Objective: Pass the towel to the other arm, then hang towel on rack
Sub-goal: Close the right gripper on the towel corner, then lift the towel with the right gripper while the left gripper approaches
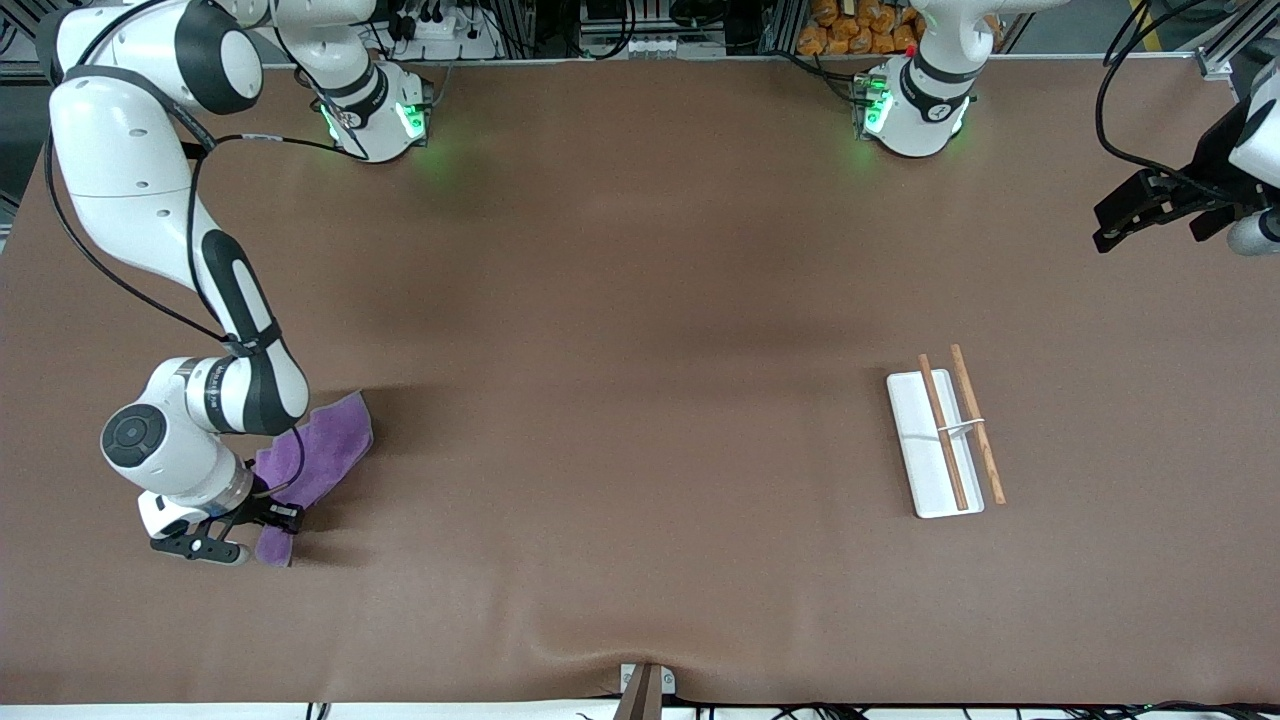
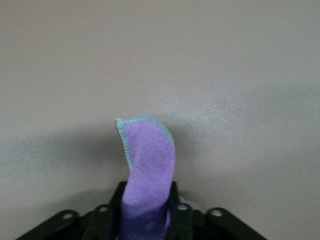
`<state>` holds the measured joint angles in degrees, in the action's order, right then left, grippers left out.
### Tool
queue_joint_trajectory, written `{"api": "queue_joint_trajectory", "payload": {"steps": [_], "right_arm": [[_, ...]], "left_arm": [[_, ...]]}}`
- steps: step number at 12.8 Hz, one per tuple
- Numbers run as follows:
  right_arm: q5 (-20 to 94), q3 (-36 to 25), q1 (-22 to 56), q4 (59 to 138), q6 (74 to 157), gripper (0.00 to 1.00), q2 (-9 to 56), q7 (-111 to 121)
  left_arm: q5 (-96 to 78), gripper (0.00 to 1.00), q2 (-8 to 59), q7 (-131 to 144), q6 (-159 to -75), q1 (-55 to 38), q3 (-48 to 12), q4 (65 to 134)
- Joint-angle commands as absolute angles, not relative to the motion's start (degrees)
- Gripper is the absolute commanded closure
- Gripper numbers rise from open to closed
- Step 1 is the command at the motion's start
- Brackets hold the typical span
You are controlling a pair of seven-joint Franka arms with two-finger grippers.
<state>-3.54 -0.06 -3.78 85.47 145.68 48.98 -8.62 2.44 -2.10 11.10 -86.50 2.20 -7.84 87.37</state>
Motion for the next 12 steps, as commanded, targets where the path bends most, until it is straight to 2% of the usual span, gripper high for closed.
{"api": "queue_joint_trajectory", "payload": {"steps": [1, 4, 8, 12], "right_arm": [[-4.0, 0.5, -4.3, 84.5, 144.8, 1.00, 48.8, -9.7], [-4.0, 0.9, -3.7, 83.0, 139.3, 1.00, 46.7, -9.7], [-4.0, 2.5, -1.6, 80.5, 128.1, 1.00, 39.7, -9.7], [-3.7, 2.6, 5.3, 79.0, 118.0, 1.00, 33.0, -15.6]], "left_arm": [[1.4, 0.00, -2.5, 9.9, -86.6, 2.5, -7.6, 87.6], [1.4, 0.00, -2.6, 9.9, -86.6, 2.5, -7.6, 87.6], [1.4, 0.00, -2.4, 9.9, -86.7, 2.5, -7.6, 87.5], [1.4, 0.00, -2.3, 9.9, -86.8, 2.5, -7.6, 87.5]]}}
